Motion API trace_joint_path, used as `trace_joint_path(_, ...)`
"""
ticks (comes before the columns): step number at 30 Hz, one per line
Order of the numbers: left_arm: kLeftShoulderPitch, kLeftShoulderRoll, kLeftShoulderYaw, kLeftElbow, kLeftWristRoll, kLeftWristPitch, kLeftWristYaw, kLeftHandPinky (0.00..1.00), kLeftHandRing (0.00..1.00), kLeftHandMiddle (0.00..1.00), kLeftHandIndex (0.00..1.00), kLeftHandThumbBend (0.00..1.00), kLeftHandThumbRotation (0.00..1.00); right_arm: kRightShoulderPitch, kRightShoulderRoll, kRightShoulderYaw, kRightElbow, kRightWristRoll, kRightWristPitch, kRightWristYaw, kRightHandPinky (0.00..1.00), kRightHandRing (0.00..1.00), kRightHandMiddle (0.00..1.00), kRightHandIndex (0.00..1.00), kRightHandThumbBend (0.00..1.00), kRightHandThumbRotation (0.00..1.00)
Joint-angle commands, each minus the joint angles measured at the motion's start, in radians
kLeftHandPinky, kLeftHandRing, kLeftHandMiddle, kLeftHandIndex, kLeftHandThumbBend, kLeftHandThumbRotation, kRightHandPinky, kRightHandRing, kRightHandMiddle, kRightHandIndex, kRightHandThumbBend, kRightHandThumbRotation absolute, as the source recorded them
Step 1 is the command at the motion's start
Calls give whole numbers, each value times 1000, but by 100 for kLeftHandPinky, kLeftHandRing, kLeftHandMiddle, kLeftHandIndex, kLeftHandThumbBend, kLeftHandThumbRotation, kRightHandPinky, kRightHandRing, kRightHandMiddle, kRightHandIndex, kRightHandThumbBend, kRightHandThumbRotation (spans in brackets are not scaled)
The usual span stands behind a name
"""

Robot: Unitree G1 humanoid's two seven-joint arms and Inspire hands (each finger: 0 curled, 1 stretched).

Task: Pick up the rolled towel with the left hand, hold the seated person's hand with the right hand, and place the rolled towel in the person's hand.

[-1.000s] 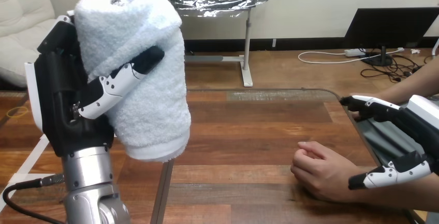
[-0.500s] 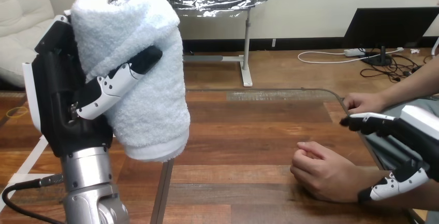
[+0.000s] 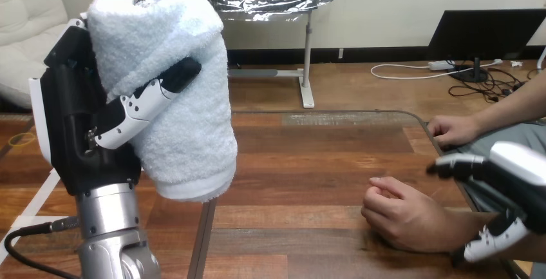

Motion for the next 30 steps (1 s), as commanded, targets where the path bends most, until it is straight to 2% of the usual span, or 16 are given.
trace_joint_path(1, -49, -24, 8, 5, -8, -19, -11, 19, 27, 34, 38, 56, 0, -69, -19, 29, 20, -28, -5, -25, 84, 83, 83, 84, 100, 2)
trace_joint_path(6, -50, -23, 8, 7, -13, -20, -14, 19, 27, 34, 38, 57, 0, -74, -9, 48, 35, -59, -5, -46, 82, 81, 82, 82, 100, 0)
trace_joint_path(16, -51, -20, 9, 10, -15, -18, -18, 20, 27, 34, 38, 58, 0, -88, -9, 93, 71, -91, -8, -58, 78, 79, 80, 80, 100, 2)
trace_joint_path(26, -52, -17, 12, 10, -3, -14, -15, 20, 27, 34, 38, 59, 0, -95, 8, 127, 94, -109, 25, -61, 77, 79, 81, 80, 100, 6)
trace_joint_path(30, -52, -16, 12, 11, -7, -15, -17, 20, 27, 34, 38, 59, 0, -96, 14, 137, 103, -112, 42, -66, 73, 80, 81, 80, 100, 8)
